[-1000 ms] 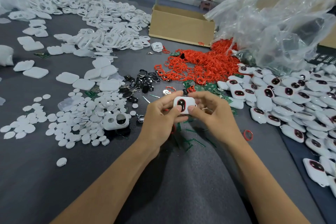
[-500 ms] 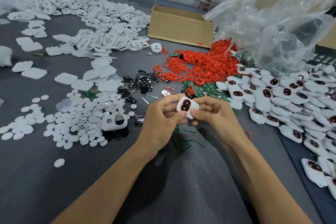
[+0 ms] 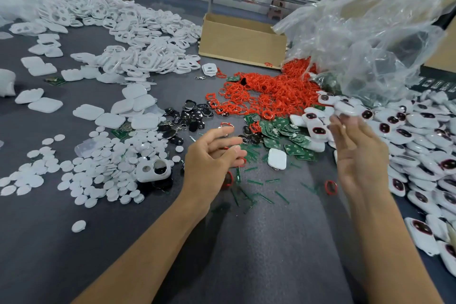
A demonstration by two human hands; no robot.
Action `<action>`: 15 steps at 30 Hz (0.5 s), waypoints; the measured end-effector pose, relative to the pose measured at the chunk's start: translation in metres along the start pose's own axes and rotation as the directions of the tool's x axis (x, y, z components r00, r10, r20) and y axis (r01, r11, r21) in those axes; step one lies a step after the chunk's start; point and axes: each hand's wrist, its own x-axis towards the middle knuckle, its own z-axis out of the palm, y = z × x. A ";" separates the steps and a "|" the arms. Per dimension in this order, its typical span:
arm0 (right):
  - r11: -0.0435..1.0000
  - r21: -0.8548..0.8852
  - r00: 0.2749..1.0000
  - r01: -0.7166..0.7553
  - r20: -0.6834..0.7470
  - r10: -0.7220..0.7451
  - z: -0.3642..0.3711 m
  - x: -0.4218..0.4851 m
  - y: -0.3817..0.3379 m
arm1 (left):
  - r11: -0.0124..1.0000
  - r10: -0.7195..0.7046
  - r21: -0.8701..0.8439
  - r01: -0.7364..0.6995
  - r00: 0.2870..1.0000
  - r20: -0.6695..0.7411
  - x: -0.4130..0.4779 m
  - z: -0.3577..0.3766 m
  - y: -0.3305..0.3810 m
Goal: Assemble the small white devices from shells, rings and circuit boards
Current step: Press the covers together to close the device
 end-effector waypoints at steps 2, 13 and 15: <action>0.990 -0.140 1.000 -0.014 0.025 0.018 -0.009 0.003 -0.002 | 1.000 0.006 0.008 -0.006 1.000 -0.003 0.000 0.001 0.000; 0.040 -0.816 0.791 0.576 0.569 0.223 0.011 -0.024 0.034 | 0.999 0.030 0.040 -0.028 0.999 -0.042 0.002 -0.001 -0.003; 0.161 -0.788 0.788 0.594 0.610 0.079 0.023 -0.030 0.036 | 0.997 0.038 0.072 -0.034 0.998 -0.051 0.003 -0.001 -0.006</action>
